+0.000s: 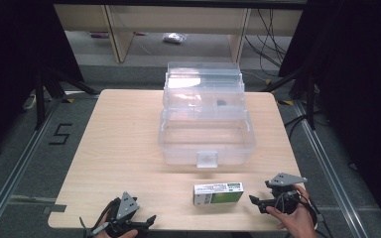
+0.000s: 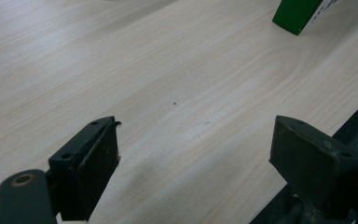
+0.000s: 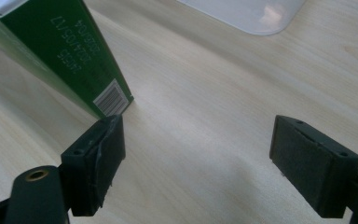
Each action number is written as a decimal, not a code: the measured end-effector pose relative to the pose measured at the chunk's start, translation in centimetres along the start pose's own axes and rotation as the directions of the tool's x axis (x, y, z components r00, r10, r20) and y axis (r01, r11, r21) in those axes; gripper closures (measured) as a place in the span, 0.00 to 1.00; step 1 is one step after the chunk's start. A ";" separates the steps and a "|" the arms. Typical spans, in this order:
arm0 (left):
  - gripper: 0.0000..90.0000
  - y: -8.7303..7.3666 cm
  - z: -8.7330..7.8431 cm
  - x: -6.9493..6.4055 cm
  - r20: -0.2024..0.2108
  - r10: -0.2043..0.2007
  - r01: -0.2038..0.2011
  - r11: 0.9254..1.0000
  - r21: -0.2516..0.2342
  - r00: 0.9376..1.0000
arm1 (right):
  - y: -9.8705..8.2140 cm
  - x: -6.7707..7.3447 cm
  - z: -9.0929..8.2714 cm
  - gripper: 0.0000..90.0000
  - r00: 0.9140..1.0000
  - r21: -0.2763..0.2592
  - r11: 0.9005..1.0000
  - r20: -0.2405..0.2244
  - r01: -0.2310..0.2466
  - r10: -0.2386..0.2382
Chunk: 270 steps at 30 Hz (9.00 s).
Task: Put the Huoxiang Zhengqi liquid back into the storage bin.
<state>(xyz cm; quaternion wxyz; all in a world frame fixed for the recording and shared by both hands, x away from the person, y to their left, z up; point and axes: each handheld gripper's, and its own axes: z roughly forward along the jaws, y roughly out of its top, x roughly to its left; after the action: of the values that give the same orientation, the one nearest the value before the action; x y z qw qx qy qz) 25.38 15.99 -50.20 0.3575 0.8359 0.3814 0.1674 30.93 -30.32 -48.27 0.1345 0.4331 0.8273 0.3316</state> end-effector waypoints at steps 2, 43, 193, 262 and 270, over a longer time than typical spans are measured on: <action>0.16 0.0 0.0 0.0 0.000 -0.001 0.001 1.000 0.000 1.000 | 0.1 -0.1 0.0 0.21 0.999 -0.001 0.999 -0.001 0.034 -0.034; 0.16 0.0 0.3 -0.2 -0.010 -0.022 0.022 1.000 -0.003 1.000 | 3.7 1.4 -2.1 0.20 0.971 0.038 0.972 -0.057 0.233 -0.230; 0.16 0.0 0.1 0.0 0.005 -0.023 0.023 1.000 -0.002 1.000 | 17.3 8.0 2.1 0.72 0.672 0.355 0.572 -0.446 0.739 -0.591; 0.16 -0.1 0.5 -0.2 0.015 -0.061 0.061 0.997 -0.043 0.998 | 27.5 -0.4 2.8 0.72 0.727 0.332 0.647 -0.353 0.686 -0.589; 0.16 -0.1 0.4 0.0 0.005 -0.034 0.034 0.999 -0.015 0.999 | 27.5 -1.1 4.3 0.72 0.743 0.366 0.647 -0.342 0.669 -0.575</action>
<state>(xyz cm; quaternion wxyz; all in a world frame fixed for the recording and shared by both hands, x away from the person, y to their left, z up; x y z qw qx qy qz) 25.53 15.89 -50.54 0.3676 0.8269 0.3935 0.1622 51.01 -18.21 -33.30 0.0509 0.1056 0.9884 0.0966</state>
